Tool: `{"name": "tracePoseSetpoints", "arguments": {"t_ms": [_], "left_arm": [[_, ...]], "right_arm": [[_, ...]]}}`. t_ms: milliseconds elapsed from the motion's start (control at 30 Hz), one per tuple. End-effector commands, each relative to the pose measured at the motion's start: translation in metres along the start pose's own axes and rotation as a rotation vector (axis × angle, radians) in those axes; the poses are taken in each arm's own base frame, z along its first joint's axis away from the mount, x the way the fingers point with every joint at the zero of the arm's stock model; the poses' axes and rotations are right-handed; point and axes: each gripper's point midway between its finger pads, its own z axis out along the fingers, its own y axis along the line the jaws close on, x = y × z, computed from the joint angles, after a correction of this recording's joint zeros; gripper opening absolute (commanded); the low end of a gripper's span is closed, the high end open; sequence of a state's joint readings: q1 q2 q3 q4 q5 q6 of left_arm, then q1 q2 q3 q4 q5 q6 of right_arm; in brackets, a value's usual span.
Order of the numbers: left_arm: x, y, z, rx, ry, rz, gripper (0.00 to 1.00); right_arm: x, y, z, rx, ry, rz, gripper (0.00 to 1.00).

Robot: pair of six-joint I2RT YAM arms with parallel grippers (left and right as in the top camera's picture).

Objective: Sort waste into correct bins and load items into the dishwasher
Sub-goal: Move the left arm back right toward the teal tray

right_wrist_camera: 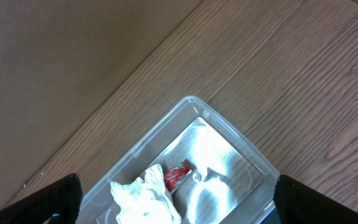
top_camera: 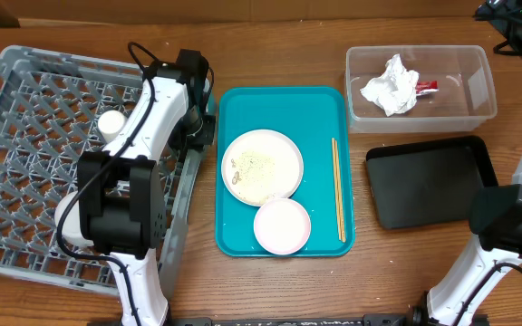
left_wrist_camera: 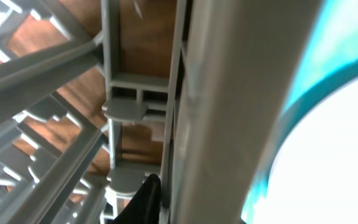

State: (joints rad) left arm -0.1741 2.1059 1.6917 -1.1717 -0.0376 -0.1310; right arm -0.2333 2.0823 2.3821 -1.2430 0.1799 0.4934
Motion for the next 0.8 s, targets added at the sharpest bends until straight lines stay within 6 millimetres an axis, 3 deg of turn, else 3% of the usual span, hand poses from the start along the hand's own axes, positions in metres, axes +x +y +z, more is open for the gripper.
{"name": "tracePoseSetpoints", "arguments": {"t_ms": [0,400,767], "left_arm": [[-0.016,-0.007,0.004,0.048,-0.045,-0.065,0.09],[-0.032,0.008,0.003,0.050,-0.103,-0.114,0.10],[-0.022,0.009,0.000,0.047,-0.059,-0.067,0.05]], "right_arm": [[-0.004,0.003,-0.007,-0.014,-0.017,0.003,1.00],[-0.004,0.003,-0.007,-0.013,-0.016,0.002,1.00],[-0.004,0.003,-0.007,-0.013,-0.016,0.002,1.00]]}}
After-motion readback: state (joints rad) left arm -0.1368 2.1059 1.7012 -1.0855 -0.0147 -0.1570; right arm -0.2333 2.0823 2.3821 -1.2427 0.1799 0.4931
